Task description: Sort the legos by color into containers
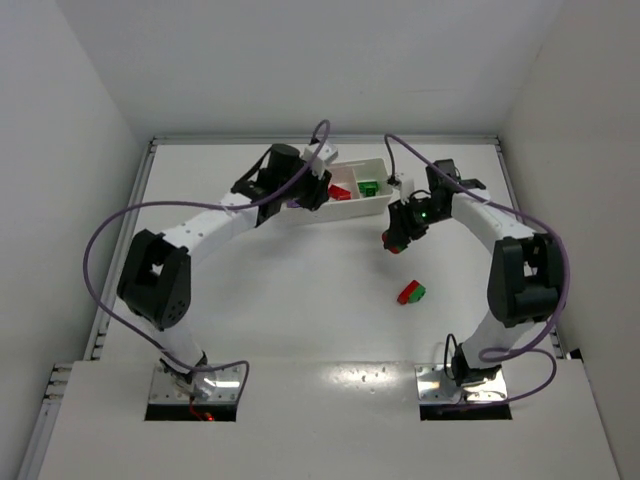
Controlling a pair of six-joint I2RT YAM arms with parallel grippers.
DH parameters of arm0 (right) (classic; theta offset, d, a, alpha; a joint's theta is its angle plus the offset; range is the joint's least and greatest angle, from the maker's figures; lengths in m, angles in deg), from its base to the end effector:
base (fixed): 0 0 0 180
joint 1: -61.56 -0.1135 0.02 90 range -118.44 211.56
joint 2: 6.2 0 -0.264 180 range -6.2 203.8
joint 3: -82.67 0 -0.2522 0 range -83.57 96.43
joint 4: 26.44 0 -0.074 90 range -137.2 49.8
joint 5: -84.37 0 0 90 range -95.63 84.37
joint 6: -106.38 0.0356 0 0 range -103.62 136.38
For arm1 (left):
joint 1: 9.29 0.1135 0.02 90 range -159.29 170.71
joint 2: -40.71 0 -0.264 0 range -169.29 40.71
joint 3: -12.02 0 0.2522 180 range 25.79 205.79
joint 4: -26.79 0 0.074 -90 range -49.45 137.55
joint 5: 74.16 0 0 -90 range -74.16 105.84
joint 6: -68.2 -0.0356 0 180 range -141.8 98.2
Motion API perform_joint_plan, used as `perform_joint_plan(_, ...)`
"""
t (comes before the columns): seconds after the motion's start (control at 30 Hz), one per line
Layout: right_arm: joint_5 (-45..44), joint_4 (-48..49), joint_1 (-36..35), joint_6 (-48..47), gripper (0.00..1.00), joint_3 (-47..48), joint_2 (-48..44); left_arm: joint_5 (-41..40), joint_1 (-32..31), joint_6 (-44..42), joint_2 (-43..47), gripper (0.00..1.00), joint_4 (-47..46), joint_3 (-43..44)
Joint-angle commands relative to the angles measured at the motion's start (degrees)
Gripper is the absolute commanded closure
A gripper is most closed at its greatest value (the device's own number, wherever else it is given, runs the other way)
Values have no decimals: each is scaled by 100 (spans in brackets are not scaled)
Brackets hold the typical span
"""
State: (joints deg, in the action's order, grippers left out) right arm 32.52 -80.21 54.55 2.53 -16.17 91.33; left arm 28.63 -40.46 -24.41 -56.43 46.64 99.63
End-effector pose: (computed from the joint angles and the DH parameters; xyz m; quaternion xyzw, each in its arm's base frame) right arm 0.3261 0.0622 0.2082 -0.2240 0.9053 0.3116 0.1819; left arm 0.3350 -0.2118 0.2804 0.3030 0.8046 -0.2169 0.4623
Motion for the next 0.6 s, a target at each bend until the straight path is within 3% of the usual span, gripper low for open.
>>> perform_joint_plan(0.0,-168,301,24,172,94,-7,-261,320,164,480,-321,96,7,815)
perform_joint_plan(0.2,-439,581,76,426,94,-288,-560,680,218,682,-849,96,7,1676)
perform_joint_plan(0.57,-677,810,182,664,94,-798,-1044,1383,51,1166,-2994,92,243,3986)
